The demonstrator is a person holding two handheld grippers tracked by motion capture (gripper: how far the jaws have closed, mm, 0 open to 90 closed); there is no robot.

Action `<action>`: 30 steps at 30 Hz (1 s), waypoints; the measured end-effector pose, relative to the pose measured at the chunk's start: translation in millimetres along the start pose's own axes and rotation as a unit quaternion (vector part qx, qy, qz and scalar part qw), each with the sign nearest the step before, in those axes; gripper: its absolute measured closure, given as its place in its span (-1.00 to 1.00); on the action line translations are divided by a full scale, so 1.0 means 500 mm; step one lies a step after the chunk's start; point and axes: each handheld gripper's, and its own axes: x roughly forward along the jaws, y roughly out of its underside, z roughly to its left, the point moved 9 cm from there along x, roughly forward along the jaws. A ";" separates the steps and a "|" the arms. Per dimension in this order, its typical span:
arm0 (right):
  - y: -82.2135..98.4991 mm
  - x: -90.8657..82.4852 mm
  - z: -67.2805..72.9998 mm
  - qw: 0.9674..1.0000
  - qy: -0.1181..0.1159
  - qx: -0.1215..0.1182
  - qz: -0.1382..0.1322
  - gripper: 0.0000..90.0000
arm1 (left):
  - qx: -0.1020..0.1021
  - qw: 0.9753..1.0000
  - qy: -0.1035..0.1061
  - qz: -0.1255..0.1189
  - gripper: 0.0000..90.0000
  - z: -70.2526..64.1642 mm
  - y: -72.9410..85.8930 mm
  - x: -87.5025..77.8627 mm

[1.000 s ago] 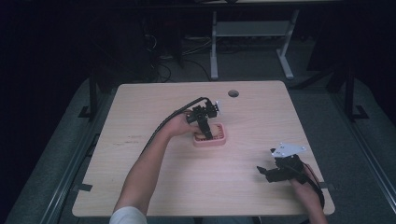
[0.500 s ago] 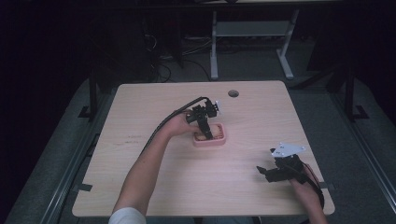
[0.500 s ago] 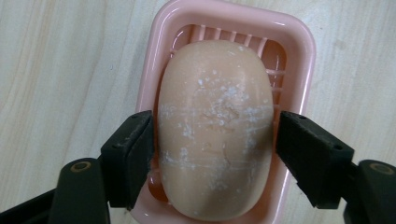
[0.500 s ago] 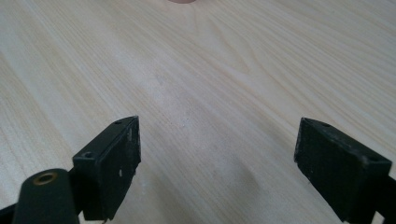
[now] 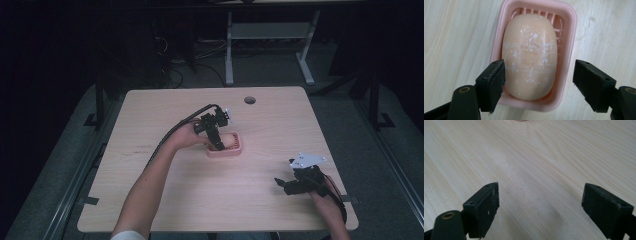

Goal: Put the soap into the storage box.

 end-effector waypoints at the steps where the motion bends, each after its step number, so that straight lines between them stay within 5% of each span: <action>1: 0.000 0.001 0.001 1.000 0.000 0.000 0.001 -0.69 | 0.000 1.000 0.000 -0.001 -0.43 -0.002 0.001 -0.004; 9: 0.003 0.003 -0.008 1.000 0.006 -0.016 0.005 -0.69 | 0.000 1.000 -0.007 -0.014 -0.43 -0.008 0.015 -0.019; 30: 0.005 0.007 -0.003 1.000 0.006 -0.006 0.011 -0.69 | -0.030 0.999 -0.014 -0.032 -0.43 -0.016 0.076 -0.037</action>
